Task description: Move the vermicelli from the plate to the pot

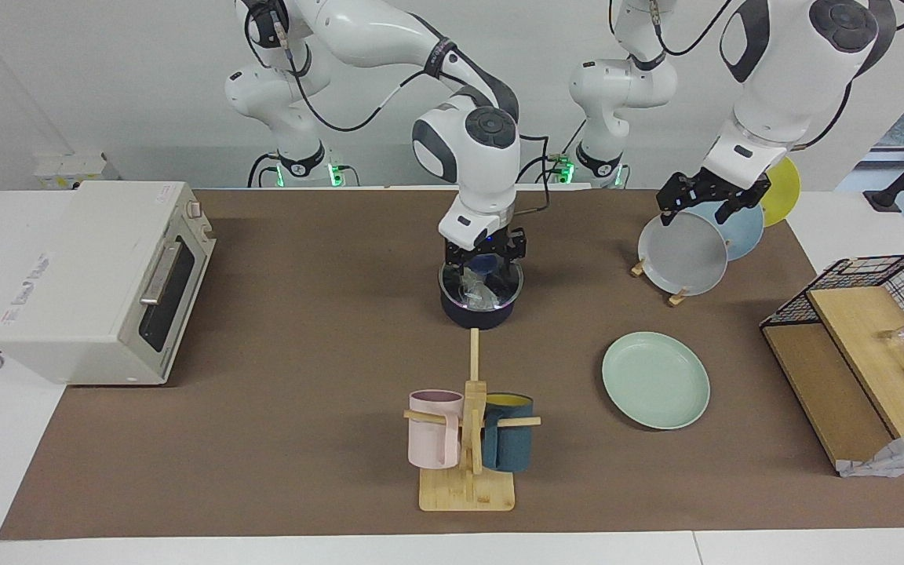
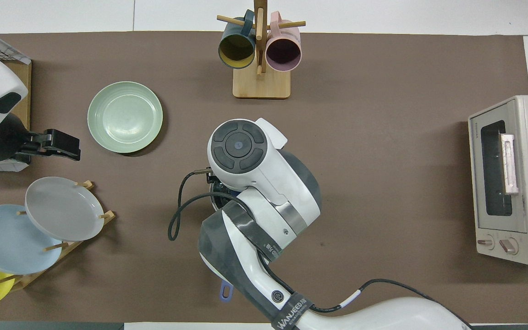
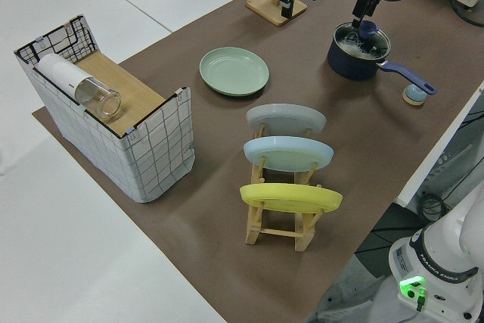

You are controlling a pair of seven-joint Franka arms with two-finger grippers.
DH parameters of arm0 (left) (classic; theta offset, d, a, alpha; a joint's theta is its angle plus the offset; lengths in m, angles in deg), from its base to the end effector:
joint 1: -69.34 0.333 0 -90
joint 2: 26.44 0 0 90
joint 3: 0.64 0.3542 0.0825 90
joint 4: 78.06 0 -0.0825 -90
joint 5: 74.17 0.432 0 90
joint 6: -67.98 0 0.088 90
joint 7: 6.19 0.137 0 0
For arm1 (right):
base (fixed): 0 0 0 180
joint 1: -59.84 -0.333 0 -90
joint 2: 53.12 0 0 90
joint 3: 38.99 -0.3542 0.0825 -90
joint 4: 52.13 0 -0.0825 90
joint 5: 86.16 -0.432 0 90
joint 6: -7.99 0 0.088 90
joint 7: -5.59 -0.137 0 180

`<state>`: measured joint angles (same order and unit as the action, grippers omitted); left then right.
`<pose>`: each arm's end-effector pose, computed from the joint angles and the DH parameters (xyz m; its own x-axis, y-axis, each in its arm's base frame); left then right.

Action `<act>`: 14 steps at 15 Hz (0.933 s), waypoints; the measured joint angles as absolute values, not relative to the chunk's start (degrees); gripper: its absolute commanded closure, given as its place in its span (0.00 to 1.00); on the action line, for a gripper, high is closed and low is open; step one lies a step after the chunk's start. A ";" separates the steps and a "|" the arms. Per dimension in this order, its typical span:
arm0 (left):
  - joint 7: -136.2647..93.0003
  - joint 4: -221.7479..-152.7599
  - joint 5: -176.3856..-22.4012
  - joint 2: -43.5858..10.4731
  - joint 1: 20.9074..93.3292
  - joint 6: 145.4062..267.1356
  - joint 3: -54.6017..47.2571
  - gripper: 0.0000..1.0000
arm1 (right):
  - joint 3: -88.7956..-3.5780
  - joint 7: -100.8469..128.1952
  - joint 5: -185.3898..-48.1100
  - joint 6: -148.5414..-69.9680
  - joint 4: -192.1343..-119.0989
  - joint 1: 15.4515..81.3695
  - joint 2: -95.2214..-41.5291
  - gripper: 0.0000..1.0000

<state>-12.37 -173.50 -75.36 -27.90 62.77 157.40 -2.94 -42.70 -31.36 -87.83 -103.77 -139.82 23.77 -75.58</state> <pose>0.5795 -0.0936 0.5980 0.9956 -0.0466 -0.0812 -0.0458 -0.9989 0.0110 0.5686 0.4694 0.4236 0.9994 0.0340 -0.0086 0.0334 -0.9977 -0.0587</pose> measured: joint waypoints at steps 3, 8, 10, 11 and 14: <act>-12.37 -173.49 -75.36 -27.92 62.79 157.40 -2.93 0.00 | -42.49 -31.17 -87.65 -100.49 -138.98 28.36 -71.74 0.00; -12.38 -173.49 -75.36 -27.94 62.85 157.40 -2.83 0.00 | -42.31 -21.56 -87.64 -89.44 -138.65 38.85 -63.92 0.00; -12.38 -173.47 -75.36 -27.97 62.88 157.40 -2.84 0.00 | -42.26 -17.77 -87.63 -82.14 -136.21 42.94 -61.93 0.00; -12.38 -173.45 -75.36 -27.98 63.04 157.40 -2.92 0.00 | -42.22 -15.29 -87.63 -78.00 -134.21 44.82 -61.33 0.00; -12.38 -173.45 -75.36 -28.00 64.47 157.40 -4.45 0.00 | -41.06 -8.20 -87.58 -70.23 -130.99 49.19 -59.26 0.00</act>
<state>-12.38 -173.45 -75.36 -28.00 64.47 157.40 -4.45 -41.06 -8.20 -87.58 -70.23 -130.99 49.19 -59.26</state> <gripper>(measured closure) 0.000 0.000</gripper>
